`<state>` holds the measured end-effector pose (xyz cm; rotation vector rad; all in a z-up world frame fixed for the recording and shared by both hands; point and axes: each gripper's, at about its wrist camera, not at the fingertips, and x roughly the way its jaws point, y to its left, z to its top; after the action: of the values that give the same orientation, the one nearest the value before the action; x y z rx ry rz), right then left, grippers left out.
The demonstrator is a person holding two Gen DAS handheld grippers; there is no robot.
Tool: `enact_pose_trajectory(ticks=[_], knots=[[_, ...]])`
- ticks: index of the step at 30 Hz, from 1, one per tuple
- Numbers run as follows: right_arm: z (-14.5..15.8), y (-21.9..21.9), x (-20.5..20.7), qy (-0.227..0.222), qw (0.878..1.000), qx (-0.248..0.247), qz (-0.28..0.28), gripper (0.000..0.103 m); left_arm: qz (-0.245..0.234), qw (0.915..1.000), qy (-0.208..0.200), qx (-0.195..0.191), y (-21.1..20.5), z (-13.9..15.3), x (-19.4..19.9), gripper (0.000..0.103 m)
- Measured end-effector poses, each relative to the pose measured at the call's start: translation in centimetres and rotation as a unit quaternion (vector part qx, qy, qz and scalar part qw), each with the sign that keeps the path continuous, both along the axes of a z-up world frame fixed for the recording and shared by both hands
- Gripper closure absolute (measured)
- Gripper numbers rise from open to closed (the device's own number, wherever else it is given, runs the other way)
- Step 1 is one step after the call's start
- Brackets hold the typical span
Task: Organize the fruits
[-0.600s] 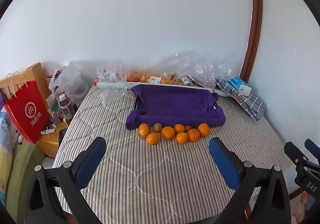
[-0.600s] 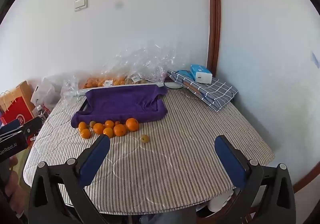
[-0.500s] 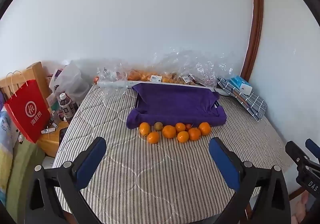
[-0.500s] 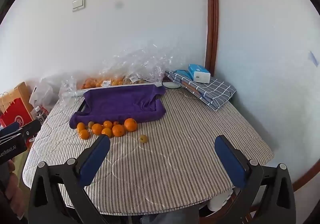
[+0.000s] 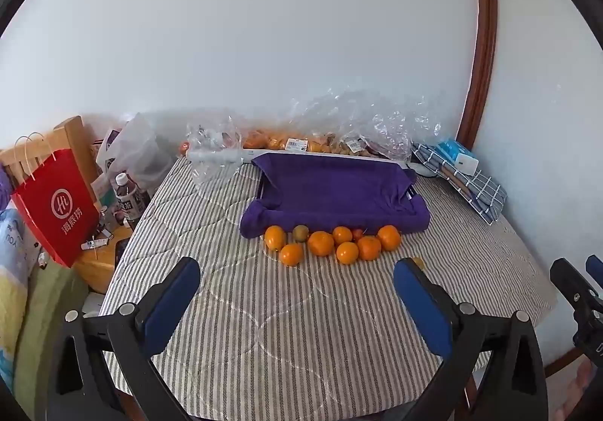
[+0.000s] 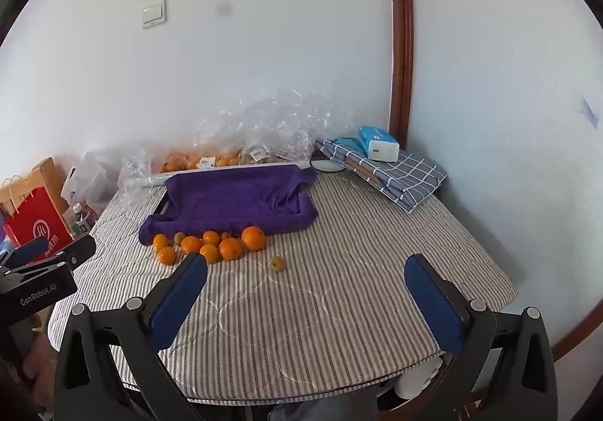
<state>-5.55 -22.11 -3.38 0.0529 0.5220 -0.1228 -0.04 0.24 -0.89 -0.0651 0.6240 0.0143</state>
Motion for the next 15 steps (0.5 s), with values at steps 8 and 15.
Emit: enact_pose_trajectory(ticks=[8, 15], knots=[[0.3, 0.5, -0.1, -0.002, 1.0, 0.0, 0.003, 0.0, 0.005, 0.9999, -0.009, -0.006, 0.4, 0.6, -0.6, 0.0], [0.6, 1.2, -0.3, -0.004, 1.0, -0.007, 0.009, 0.0, 0.007, 0.9999, -0.01, -0.006, 0.6, 0.7, -0.7, 0.0]])
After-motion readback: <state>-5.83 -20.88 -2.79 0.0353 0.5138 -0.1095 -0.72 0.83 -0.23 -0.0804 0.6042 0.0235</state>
